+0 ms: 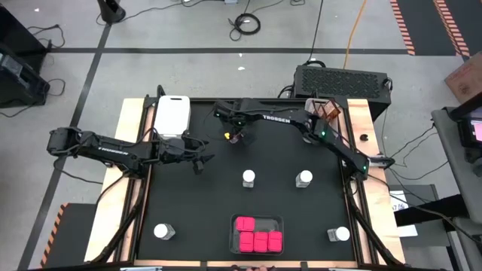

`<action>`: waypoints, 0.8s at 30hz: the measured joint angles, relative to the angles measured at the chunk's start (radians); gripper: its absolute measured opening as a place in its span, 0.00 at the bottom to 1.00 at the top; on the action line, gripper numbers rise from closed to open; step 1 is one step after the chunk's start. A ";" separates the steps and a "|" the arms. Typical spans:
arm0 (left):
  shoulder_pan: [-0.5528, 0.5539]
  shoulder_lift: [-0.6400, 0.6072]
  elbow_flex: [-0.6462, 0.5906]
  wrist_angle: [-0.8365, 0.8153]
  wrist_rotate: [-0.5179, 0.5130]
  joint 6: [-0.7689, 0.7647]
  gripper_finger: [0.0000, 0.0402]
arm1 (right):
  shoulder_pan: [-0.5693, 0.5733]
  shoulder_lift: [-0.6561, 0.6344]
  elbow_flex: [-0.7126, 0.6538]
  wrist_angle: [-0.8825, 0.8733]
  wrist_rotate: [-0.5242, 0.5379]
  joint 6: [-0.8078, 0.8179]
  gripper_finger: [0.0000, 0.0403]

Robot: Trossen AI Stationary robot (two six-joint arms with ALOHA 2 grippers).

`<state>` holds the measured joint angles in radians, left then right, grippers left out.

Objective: Sort spices by type
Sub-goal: Put the red seasoning can into the black bin

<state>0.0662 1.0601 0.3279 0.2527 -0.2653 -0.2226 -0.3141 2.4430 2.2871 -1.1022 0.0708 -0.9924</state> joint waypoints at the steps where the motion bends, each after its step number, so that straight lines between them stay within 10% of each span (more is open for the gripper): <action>1: 0.000 0.000 0.000 0.000 0.000 0.000 0.77 | 0.000 0.011 0.000 -0.001 0.001 0.001 0.69; 24: 0.000 0.000 0.000 -0.001 0.002 0.000 0.77 | 0.013 0.017 0.001 0.011 0.011 0.013 0.49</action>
<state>0.0662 1.0599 0.3275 0.2520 -0.2638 -0.2222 -0.3008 2.4596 2.2878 -1.0916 0.0814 -0.9799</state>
